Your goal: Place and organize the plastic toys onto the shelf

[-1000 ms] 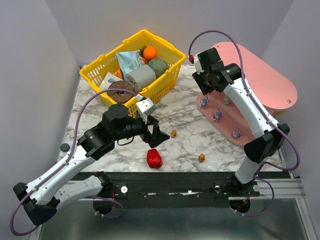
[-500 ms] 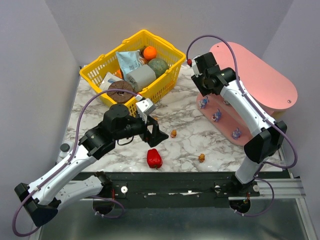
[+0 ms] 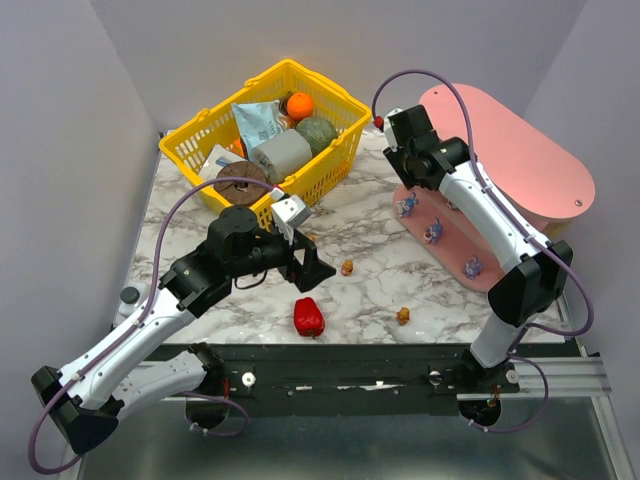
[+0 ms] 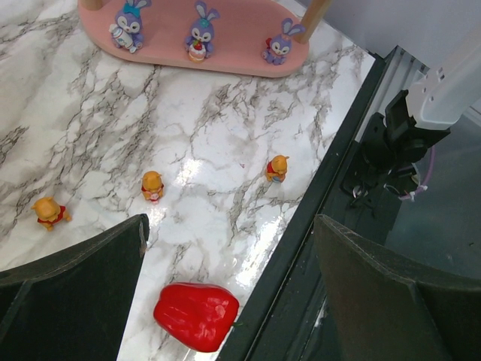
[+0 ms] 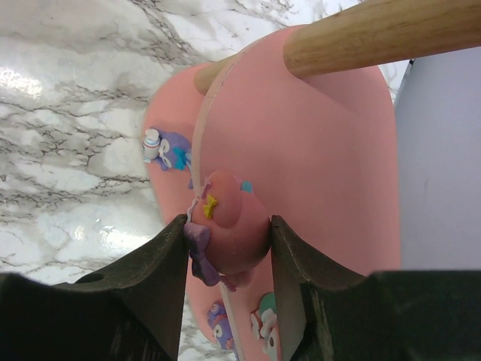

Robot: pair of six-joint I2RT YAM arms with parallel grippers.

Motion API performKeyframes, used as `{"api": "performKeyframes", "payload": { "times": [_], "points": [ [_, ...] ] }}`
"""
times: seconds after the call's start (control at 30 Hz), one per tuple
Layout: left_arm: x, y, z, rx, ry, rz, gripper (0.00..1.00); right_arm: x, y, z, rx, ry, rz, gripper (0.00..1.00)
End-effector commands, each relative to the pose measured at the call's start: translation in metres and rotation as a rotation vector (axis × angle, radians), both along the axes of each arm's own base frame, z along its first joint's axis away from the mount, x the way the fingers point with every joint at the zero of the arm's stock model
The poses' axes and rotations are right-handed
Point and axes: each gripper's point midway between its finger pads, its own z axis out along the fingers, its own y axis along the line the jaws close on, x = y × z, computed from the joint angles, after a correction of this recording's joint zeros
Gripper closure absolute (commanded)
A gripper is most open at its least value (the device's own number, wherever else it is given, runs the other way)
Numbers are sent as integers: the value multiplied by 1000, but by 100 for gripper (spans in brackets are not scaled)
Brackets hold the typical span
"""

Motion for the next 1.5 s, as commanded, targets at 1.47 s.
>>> {"api": "performKeyframes", "payload": {
  "times": [1.47],
  "points": [
    [5, 3, -3, -31, 27, -19, 1, 15, -1, 19, 191, -110, -85, 60]
  ]
}}
